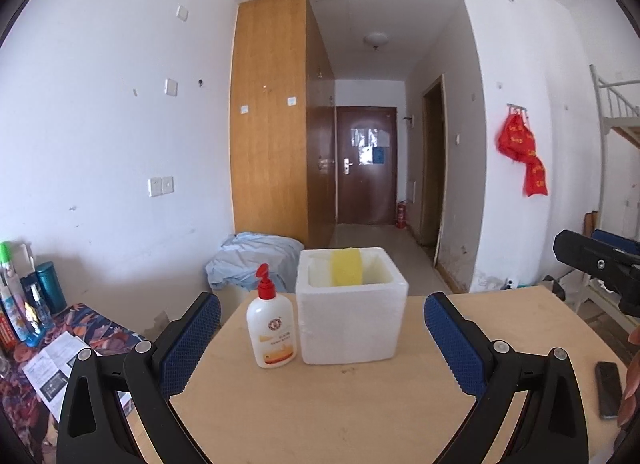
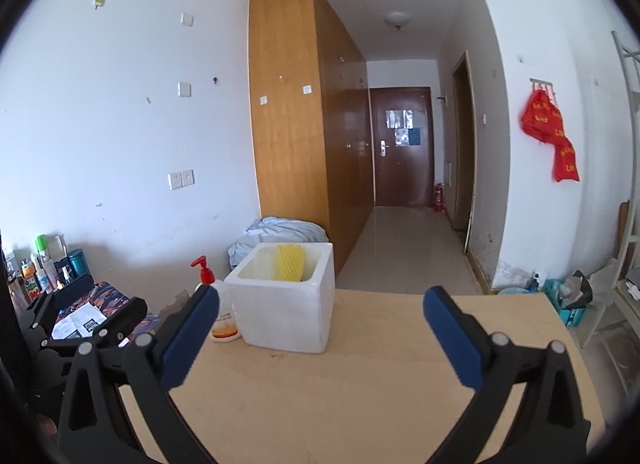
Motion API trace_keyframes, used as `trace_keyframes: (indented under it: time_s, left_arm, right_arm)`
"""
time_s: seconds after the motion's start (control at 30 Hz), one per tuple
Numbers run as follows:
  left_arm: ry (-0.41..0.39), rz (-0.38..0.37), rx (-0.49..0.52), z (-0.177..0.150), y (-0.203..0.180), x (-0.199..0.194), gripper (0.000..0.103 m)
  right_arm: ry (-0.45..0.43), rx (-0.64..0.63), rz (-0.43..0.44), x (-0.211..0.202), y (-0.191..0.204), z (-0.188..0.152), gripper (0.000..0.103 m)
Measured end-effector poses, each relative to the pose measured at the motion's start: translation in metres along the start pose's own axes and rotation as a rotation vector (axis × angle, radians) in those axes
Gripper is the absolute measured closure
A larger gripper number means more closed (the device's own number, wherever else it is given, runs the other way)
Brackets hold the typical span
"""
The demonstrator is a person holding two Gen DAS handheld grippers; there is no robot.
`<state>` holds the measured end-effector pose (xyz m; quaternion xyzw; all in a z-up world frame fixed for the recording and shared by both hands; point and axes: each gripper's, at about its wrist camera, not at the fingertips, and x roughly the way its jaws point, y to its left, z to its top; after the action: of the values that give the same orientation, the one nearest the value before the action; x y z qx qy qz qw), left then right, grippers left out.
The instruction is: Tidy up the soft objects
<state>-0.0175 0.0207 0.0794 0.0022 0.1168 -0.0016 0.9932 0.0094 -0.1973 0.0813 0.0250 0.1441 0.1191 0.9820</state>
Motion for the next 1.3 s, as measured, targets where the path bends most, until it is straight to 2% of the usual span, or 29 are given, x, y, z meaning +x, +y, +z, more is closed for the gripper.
trace_keyframes:
  time_s: [0.2, 0.47, 0.53, 0.6, 0.73, 0.83, 0.97, 1.3]
  left_arm:
    - [-0.021, -0.039, 0.034, -0.007, -0.015, -0.026, 0.001]
    - [-0.057, -0.100, 0.009, -0.031, -0.025, -0.046, 0.001]
    - [-0.082, -0.084, 0.011, -0.039, -0.028, -0.051, 0.001]
    - [-0.116, -0.072, 0.015, -0.048, -0.031, -0.056, 0.001]
    - [-0.146, -0.093, -0.012, -0.065, -0.032, -0.062, 0.001]
    - [-0.134, -0.109, -0.031, -0.076, -0.028, -0.062, 0.001]
    - [-0.120, -0.094, -0.038, -0.084, -0.026, -0.061, 0.001]
    - [-0.090, -0.081, -0.021, -0.096, -0.028, -0.062, 0.000]
  right_arm:
    - [-0.026, 0.028, -0.027, -0.027, -0.005, -0.014, 0.000]
    - [-0.051, 0.037, -0.078, -0.043, -0.004, -0.041, 0.000]
    - [-0.052, 0.031, -0.107, -0.046, -0.001, -0.051, 0.000]
    - [-0.072, 0.026, -0.124, -0.053, 0.001, -0.061, 0.000]
    - [-0.144, 0.034, -0.153, -0.066, 0.001, -0.086, 0.000]
    - [-0.157, 0.039, -0.175, -0.070, -0.002, -0.100, 0.000]
    - [-0.119, 0.063, -0.187, -0.063, -0.007, -0.112, 0.000]
    - [-0.120, 0.052, -0.239, -0.065, -0.006, -0.120, 0.000]
